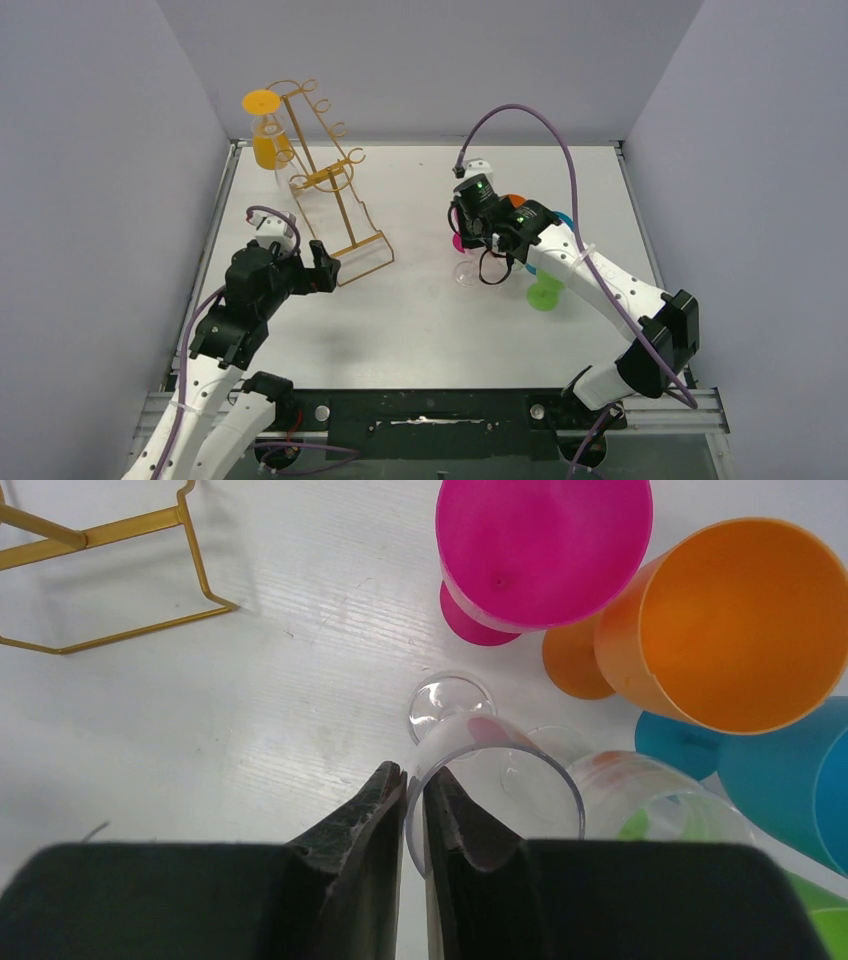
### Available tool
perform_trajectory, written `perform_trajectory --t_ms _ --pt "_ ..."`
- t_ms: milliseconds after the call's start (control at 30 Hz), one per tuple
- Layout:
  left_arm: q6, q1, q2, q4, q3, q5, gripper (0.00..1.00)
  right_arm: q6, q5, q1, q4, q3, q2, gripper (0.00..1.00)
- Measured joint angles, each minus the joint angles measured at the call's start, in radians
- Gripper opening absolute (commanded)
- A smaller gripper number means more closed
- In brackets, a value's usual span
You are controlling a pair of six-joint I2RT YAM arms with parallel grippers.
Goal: Take the wine glass off the wine glass rack
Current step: Place the wine glass at the center of the board.
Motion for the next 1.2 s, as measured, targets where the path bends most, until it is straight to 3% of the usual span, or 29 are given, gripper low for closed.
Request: perform_trajectory --t_ms 867,1100,1200 --pt "-0.053 0.002 0.006 -0.018 0.035 -0.055 0.98 -0.023 0.005 0.006 -0.039 0.026 0.018 0.39" --pt "-0.062 0.002 0.035 -0.039 0.039 -0.074 0.98 -0.026 0.011 0.013 -0.041 0.037 0.018 0.40" --pt "-0.071 0.002 0.043 -0.051 0.039 -0.088 0.98 -0.026 0.012 0.015 -0.040 0.039 0.018 0.34"
